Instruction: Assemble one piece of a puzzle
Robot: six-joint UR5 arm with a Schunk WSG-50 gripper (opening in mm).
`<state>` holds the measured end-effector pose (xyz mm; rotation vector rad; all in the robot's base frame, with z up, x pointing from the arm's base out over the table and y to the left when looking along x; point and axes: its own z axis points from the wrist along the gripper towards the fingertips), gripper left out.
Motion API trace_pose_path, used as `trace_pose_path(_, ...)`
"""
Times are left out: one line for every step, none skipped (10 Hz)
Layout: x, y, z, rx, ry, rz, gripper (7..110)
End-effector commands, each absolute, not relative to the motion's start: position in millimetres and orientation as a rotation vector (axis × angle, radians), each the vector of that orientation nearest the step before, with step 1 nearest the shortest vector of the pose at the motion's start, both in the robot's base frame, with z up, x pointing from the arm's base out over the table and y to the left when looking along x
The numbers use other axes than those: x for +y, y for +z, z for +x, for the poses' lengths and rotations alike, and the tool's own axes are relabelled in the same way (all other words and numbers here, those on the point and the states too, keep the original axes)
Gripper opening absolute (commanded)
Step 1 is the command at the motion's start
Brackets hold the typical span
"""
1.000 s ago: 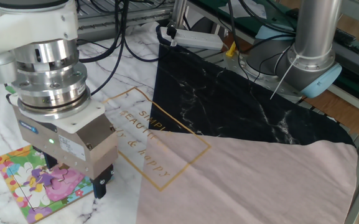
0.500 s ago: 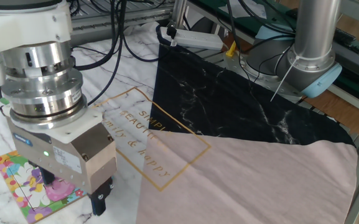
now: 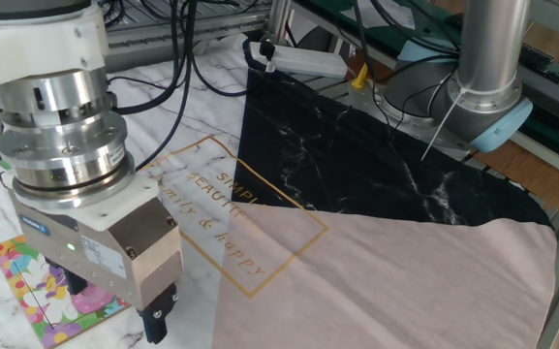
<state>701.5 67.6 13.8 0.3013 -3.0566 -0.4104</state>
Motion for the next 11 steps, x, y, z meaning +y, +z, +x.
trace_pose_path(67.5,10.7,701.3,-3.044,-0.418,0.283,88)
trace_pose_path(65.8,8.6,703.6,-3.051,-0.407,0.287,88)
trace_pose_path(65.7,8.5,704.5,-3.054,-0.407,0.289,88)
trace_pose_path(65.6,8.7,704.4,-3.054,-0.407,0.289,88)
trace_pose_path(65.2,8.5,704.0,-3.053,-0.405,0.289,88)
trace_pose_path(64.5,8.3,703.7,-3.053,-0.402,0.289,88)
trace_pose_path(63.8,7.9,703.1,-3.053,-0.402,0.292,88)
trace_pose_path(62.9,7.3,701.9,-3.051,-0.402,0.292,88)
trace_pose_path(62.8,6.8,701.5,-3.051,-0.405,0.292,88)
trace_pose_path(63.9,7.0,701.9,-3.052,-0.412,0.29,88)
trace_pose_path(63.8,7.2,701.8,-3.052,-0.412,0.29,88)
